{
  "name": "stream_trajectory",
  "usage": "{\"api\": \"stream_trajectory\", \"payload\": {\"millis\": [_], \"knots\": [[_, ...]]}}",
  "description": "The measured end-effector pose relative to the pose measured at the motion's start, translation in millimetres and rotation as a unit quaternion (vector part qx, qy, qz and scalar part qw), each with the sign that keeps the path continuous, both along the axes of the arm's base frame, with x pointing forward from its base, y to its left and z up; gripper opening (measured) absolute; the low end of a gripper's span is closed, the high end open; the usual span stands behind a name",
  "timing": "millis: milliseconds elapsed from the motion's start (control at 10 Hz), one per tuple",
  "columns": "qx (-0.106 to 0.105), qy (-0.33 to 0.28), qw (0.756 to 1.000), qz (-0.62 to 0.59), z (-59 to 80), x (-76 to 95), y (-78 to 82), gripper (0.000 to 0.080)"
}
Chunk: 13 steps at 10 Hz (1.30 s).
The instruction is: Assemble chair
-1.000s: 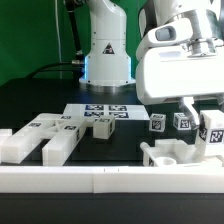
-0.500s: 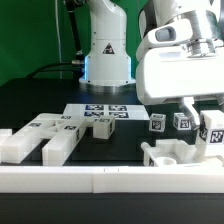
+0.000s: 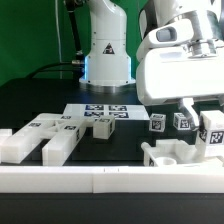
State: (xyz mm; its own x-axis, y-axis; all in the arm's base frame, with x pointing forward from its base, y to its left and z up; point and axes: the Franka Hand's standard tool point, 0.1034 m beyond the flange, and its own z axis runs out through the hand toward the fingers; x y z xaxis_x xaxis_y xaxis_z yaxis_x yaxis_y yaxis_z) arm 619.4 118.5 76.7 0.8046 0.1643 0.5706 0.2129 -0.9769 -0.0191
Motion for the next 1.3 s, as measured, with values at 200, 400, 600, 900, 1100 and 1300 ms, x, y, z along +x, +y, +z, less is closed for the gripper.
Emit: {"api": "stream_trajectory", "payload": {"millis": [200, 400, 600, 900, 1100, 1300], "knots": [[0.000, 0.001, 1.000, 0.000, -0.8, -0.4, 0.0, 0.0622], [-0.001, 0.003, 1.000, 0.001, -1.7, -0.7, -1.3, 0.0642], [-0.003, 0.003, 1.000, 0.000, -2.2, -0.2, -5.1, 0.0648], [-0.007, 0.009, 1.000, 0.001, 7.6, 2.6, -10.4, 0.0649], [-0.007, 0.011, 1.000, 0.002, 21.1, 6.0, -9.8, 0.0649], [-0.008, 0.027, 1.000, 0.004, 15.0, 3.2, -9.2, 0.0649]]}}
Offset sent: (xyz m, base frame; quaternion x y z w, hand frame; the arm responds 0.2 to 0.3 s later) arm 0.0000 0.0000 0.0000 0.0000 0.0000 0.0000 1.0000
